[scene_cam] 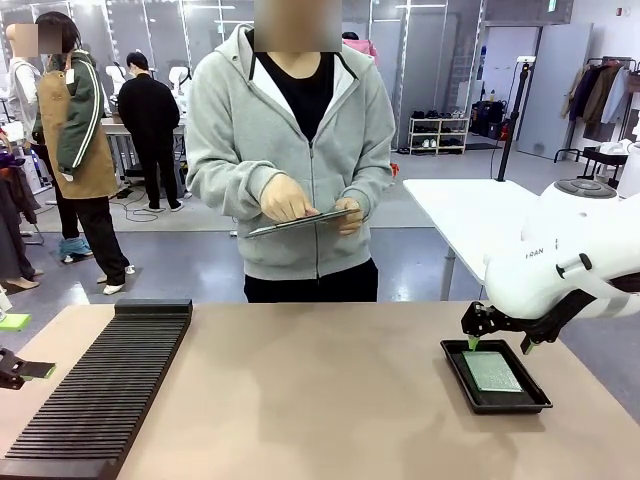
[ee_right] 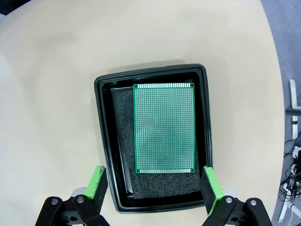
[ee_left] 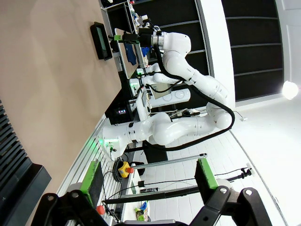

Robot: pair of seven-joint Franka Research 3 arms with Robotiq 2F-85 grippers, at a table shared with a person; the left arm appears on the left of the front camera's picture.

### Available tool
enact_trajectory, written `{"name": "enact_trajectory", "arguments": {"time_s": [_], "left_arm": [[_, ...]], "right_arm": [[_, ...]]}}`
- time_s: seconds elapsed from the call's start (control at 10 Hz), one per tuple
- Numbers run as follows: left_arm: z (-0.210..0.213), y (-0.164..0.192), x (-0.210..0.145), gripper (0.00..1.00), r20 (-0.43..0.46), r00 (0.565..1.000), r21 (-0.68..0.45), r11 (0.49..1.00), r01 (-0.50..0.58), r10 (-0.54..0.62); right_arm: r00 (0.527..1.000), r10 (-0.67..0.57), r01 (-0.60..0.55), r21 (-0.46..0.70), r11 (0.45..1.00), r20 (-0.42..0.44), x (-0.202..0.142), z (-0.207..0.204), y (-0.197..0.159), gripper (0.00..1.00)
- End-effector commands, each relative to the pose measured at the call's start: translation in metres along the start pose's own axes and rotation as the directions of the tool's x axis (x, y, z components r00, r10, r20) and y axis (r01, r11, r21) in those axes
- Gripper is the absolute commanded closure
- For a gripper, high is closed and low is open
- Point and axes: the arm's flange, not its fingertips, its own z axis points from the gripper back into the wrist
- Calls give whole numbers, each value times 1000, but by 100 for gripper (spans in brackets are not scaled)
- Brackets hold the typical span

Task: Inspect the PCB.
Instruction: Place the Blank PCB in the ESD tray.

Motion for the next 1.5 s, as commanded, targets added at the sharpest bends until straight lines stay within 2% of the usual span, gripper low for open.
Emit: {"name": "enact_trajectory", "arguments": {"time_s": [0.0, 1.4], "left_arm": [[-1, 0, 1, 0, 2, 1000, -1, 1000, -3, 3], [-1, 0, 1, 0, 2, 1000, -1, 1000, -3, 3]], "right_arm": [[1000, 2, -2, 1, 1000, 3, 0, -1, 1, 0], [1000, 2, -2, 1, 1000, 3, 0, -1, 1, 0]]}}
